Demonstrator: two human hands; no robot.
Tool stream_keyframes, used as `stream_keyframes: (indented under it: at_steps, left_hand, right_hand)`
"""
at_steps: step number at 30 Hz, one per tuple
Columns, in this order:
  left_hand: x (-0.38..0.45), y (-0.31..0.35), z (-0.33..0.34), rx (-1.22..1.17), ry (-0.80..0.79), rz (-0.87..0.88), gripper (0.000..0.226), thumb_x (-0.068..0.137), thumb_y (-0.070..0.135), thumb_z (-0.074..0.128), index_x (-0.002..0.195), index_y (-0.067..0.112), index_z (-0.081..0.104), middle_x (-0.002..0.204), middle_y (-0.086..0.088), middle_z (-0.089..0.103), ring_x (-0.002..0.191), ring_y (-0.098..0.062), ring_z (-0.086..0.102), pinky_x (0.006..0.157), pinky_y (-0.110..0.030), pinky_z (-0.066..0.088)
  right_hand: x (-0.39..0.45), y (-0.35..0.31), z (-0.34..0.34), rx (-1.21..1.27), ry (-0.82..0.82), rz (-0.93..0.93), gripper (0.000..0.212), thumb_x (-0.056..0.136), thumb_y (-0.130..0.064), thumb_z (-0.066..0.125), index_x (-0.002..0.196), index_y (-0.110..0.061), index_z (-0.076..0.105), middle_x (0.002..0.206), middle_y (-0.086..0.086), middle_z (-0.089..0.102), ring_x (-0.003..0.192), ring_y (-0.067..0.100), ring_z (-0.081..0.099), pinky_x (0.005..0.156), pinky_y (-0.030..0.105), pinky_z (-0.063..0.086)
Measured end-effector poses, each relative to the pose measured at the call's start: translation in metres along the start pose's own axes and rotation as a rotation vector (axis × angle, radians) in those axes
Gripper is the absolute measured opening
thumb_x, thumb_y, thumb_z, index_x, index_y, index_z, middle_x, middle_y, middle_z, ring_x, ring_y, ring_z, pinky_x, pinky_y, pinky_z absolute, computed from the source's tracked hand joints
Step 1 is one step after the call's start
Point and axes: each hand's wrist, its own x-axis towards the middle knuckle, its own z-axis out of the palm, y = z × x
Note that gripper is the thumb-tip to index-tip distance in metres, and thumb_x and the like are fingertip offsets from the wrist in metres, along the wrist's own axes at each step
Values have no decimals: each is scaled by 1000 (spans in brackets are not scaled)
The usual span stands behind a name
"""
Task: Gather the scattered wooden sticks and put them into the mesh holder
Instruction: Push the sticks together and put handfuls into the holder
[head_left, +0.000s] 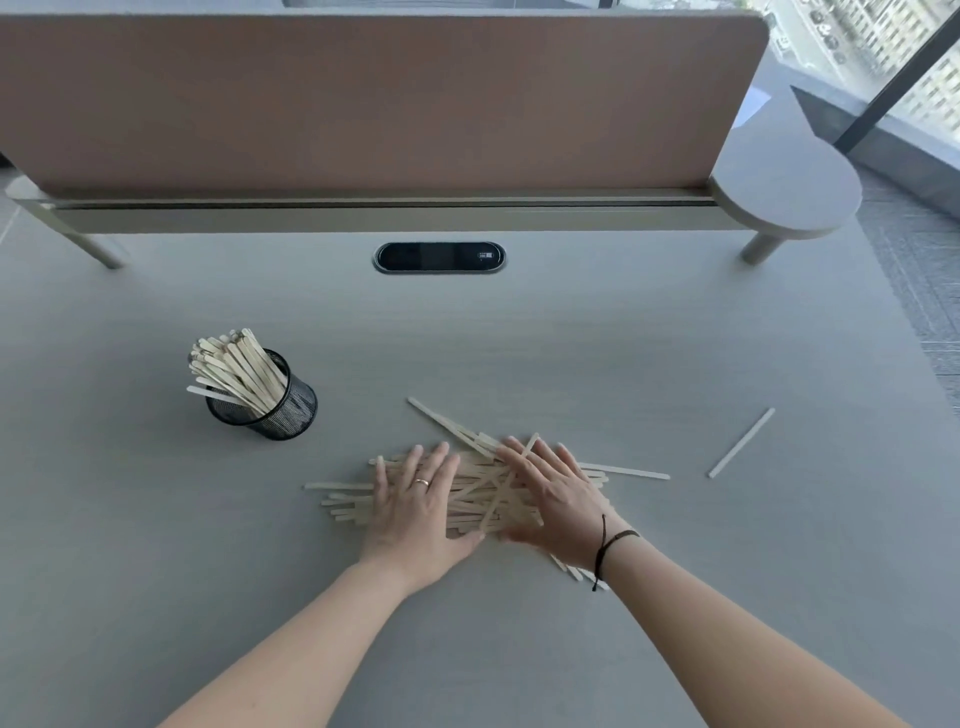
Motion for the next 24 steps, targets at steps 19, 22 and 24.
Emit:
stream_keyframes:
  at_steps: [19,22,24]
  left_hand:
    - [40,7,-29,62,-24,164,44,83,15,56,127,19,51,120,-4,55,113,-26,51,89,-36,45]
    - [41,9,-30,82,19,176,31,79,6,59,108,15,61,104,-5,59,99,-27,58,73,-38,48]
    - [41,12,-31,154,31,203,26,61,0,72,82,13,65,79,-5,60,72,-28,64,51,-36,48]
  right_hand:
    - [-5,4,9,71,323,177,71,73,-52,75,135,-31,49,130,-3,47,122,21,42,104,37,40]
    - [-3,2,12,74,360,184,56,76,-43,75,127,-32,56,124,-3,50,116,22,44,100,35,40]
    - [-1,-1,13,90,384,197,49,77,-38,74,123,-31,58,121,-4,51,112,23,46,98,35,42]
